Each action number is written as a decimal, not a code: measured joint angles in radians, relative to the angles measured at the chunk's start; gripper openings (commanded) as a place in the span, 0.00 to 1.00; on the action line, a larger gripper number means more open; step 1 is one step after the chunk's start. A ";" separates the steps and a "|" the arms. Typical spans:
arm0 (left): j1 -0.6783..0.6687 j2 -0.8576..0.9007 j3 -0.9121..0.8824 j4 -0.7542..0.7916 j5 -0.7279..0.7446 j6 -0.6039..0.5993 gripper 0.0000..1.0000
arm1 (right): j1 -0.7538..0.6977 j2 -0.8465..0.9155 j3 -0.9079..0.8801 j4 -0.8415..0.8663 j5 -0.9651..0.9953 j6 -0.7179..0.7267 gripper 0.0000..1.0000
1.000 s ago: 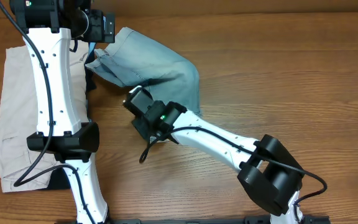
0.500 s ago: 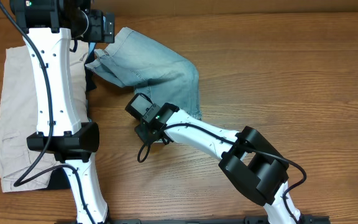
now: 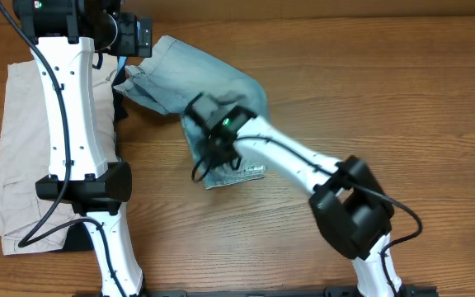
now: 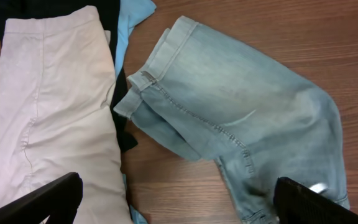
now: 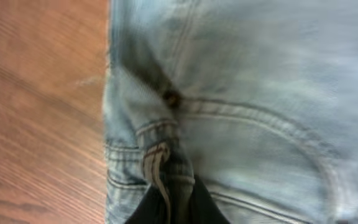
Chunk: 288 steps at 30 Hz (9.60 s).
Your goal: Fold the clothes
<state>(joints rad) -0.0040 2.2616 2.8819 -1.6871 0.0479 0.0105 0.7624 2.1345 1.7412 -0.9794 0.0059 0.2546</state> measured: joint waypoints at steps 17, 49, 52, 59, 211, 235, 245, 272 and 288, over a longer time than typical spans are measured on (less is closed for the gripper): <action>-0.005 0.000 0.000 0.000 0.042 0.035 1.00 | -0.485 -0.276 0.505 -0.433 -0.038 -0.013 0.04; -0.737 0.000 -0.686 0.424 0.190 0.300 1.00 | -0.998 -0.262 0.205 -0.337 -0.208 -0.110 0.10; -0.777 0.000 -0.756 0.471 0.205 0.329 1.00 | -0.997 -0.262 0.205 -0.336 -0.209 -0.116 0.11; -0.882 0.000 -0.888 0.626 0.205 0.387 1.00 | -0.997 -0.262 0.205 -0.334 -0.211 -0.119 0.11; -0.369 -0.124 -0.238 0.325 -0.276 -0.034 1.00 | -0.707 -0.065 0.001 -0.311 -0.167 0.112 0.82; -0.369 0.121 -0.246 0.394 -0.130 0.070 1.00 | -0.926 -0.142 -0.440 0.040 -0.138 0.363 0.60; -0.369 0.208 -0.246 0.499 -0.014 0.149 1.00 | -1.251 -0.122 -0.391 0.031 -0.249 0.211 0.64; -0.424 0.480 -0.256 0.692 0.084 0.285 0.96 | -1.057 -0.337 -0.064 -0.169 -0.291 -0.006 0.72; -0.395 0.502 -0.209 0.324 -0.076 0.103 1.00 | -0.917 -0.337 -0.064 -0.195 -0.253 0.020 0.78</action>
<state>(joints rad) -0.3992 2.7636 2.6724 -1.3632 -0.0277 0.1135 -0.1543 1.7973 1.6772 -1.1748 -0.2470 0.2745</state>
